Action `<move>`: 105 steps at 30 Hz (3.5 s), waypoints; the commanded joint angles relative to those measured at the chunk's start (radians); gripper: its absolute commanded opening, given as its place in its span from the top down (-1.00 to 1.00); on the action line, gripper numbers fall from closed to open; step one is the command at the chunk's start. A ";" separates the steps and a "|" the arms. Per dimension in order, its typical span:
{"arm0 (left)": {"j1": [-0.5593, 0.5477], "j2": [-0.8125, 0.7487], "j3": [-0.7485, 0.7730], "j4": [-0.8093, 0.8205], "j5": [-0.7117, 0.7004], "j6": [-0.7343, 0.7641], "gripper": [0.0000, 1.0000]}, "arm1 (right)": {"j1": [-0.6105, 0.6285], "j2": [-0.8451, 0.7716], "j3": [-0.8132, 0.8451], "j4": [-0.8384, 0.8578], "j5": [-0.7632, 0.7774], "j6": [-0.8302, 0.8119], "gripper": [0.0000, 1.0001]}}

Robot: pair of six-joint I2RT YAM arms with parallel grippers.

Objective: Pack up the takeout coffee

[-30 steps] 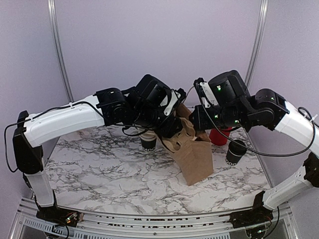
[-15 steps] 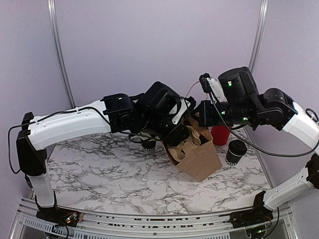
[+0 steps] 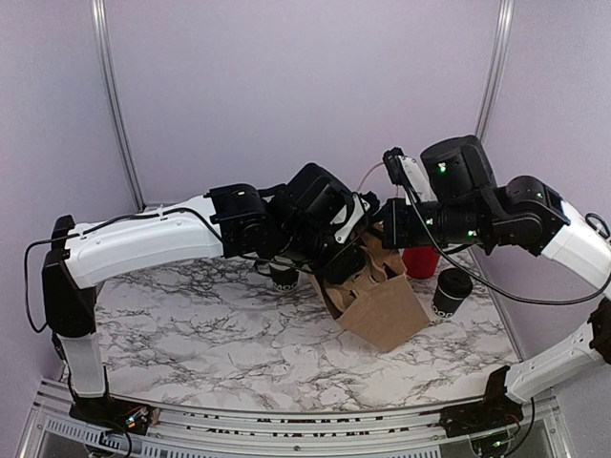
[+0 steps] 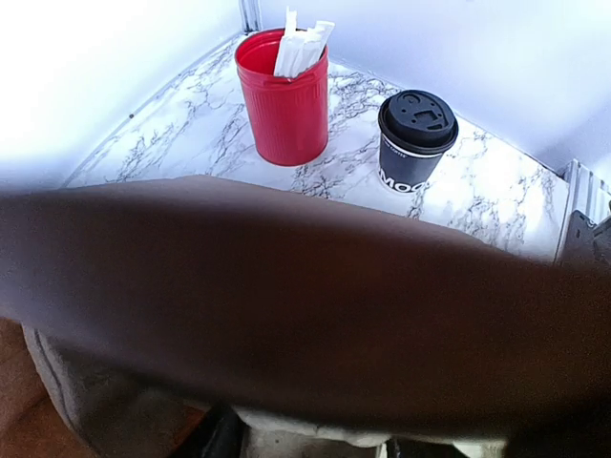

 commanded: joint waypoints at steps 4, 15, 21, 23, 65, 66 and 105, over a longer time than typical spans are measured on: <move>-0.008 0.008 0.022 -0.001 0.012 0.017 -0.02 | -0.018 -0.032 0.004 0.065 -0.025 0.013 1.00; -0.037 0.023 0.014 -0.053 0.050 0.149 -0.02 | -0.038 -0.014 0.007 0.065 -0.086 -0.012 1.00; -0.048 0.035 0.048 -0.115 0.034 0.229 -0.02 | -0.041 0.000 0.011 0.058 -0.114 -0.039 1.00; -0.047 0.035 0.070 -0.139 0.050 0.236 -0.03 | -0.037 0.010 0.008 0.044 -0.105 -0.041 1.00; -0.029 -0.016 0.237 -0.234 0.055 0.073 -0.98 | -0.054 0.008 0.006 -0.002 0.032 -0.007 1.00; -0.029 -0.025 0.233 -0.227 0.049 0.070 -0.98 | -0.057 0.009 0.008 -0.004 0.033 -0.009 1.00; 0.123 -0.521 -0.277 0.124 0.016 -0.567 -0.74 | -0.124 0.080 0.071 0.001 0.015 -0.053 1.00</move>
